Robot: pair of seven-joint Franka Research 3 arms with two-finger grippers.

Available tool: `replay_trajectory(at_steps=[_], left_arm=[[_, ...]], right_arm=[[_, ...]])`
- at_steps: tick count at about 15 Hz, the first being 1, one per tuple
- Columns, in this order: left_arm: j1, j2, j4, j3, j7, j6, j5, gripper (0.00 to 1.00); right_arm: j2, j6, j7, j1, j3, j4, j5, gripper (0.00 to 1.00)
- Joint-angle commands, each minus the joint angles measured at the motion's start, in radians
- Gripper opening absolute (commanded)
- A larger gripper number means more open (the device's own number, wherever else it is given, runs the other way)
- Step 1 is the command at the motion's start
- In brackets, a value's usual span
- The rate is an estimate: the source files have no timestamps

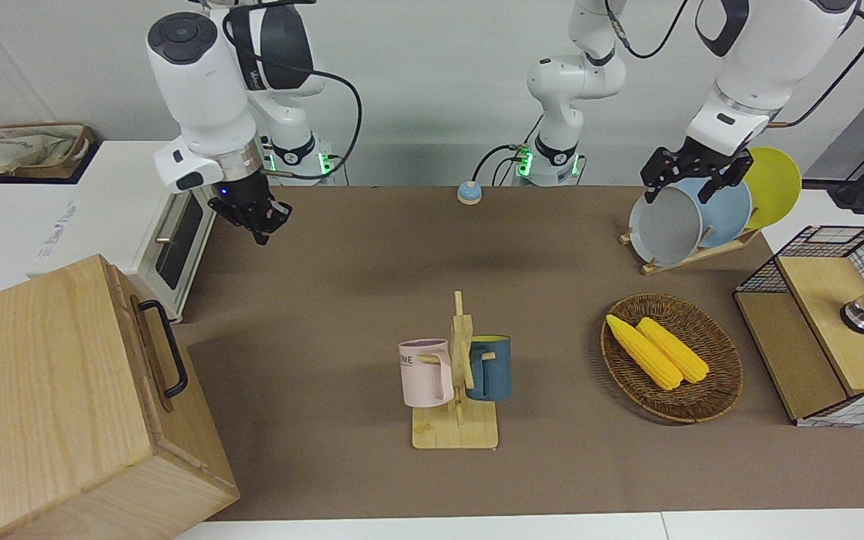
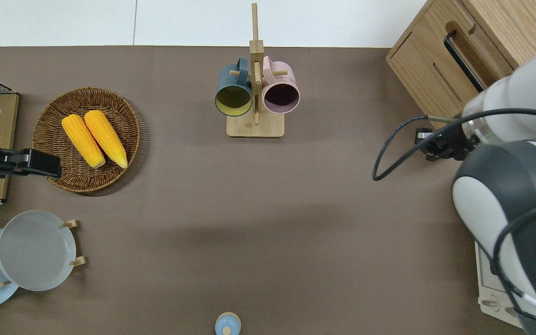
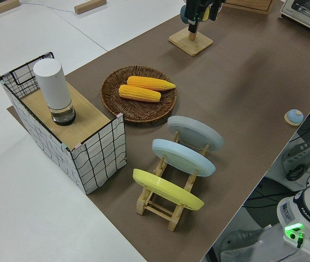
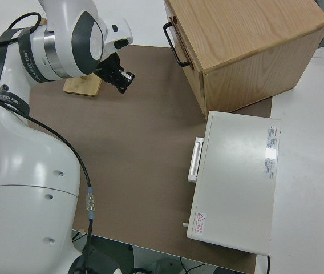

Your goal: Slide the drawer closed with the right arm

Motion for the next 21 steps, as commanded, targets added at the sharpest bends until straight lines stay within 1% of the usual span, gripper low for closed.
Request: replay_trajectory(at_steps=[1,2,3,4,5,6,7,8,10,12,14,16,18,21], left_arm=[[0.004,0.011,0.024,-0.006,0.010,-0.020,0.017,0.99],[0.004,0.011,0.026,-0.006,0.010,-0.020,0.017,0.99],[0.004,0.011,0.024,-0.006,0.010,-0.020,0.017,0.99],[0.004,0.011,0.026,-0.006,0.010,-0.020,0.017,0.99],[0.004,0.011,0.024,-0.006,0.010,-0.020,0.017,0.99],[0.004,0.011,0.024,-0.006,0.010,-0.020,0.017,0.99],[0.004,0.011,0.026,-0.006,0.010,-0.020,0.017,0.99],[0.004,0.011,0.026,-0.006,0.010,-0.020,0.017,0.99],[0.004,0.011,0.026,-0.006,0.010,-0.020,0.017,0.99],[0.004,0.011,0.026,-0.006,0.010,-0.020,0.017,0.99],[0.004,0.011,0.026,-0.006,0.010,-0.020,0.017,0.99],[0.004,0.011,0.024,-0.006,0.010,-0.020,0.017,0.99],[0.004,0.011,0.026,-0.006,0.010,-0.020,0.017,0.99],[0.004,0.011,0.024,-0.006,0.010,-0.020,0.017,0.99]], right_arm=[[-0.067,-0.050,-0.233,-0.026,-0.056,-0.046,0.078,0.000],[-0.069,-0.052,-0.279,-0.034,-0.062,-0.045,0.092,0.000],[-0.069,-0.052,-0.299,-0.037,-0.063,-0.043,0.092,0.000],[-0.066,-0.054,-0.299,-0.038,-0.065,-0.042,0.092,0.041],[-0.060,-0.063,-0.299,-0.043,-0.065,-0.032,0.088,0.209],[-0.054,-0.066,-0.301,-0.043,-0.065,-0.020,0.080,0.433],[-0.051,-0.066,-0.299,-0.043,-0.065,-0.011,0.077,0.773],[-0.048,-0.064,-0.301,-0.043,-0.065,-0.009,0.077,0.981],[-0.044,-0.064,-0.299,-0.037,-0.065,-0.006,0.075,0.985],[-0.044,-0.066,-0.298,-0.026,-0.065,0.009,0.072,0.985],[-0.044,-0.064,-0.295,-0.025,-0.065,0.017,0.066,0.985],[-0.044,-0.066,-0.301,-0.029,-0.065,0.040,0.051,0.985],[-0.044,-0.064,-0.302,-0.038,-0.063,0.043,0.045,0.985],[-0.044,-0.066,-0.299,-0.029,-0.063,0.043,0.043,0.985]])
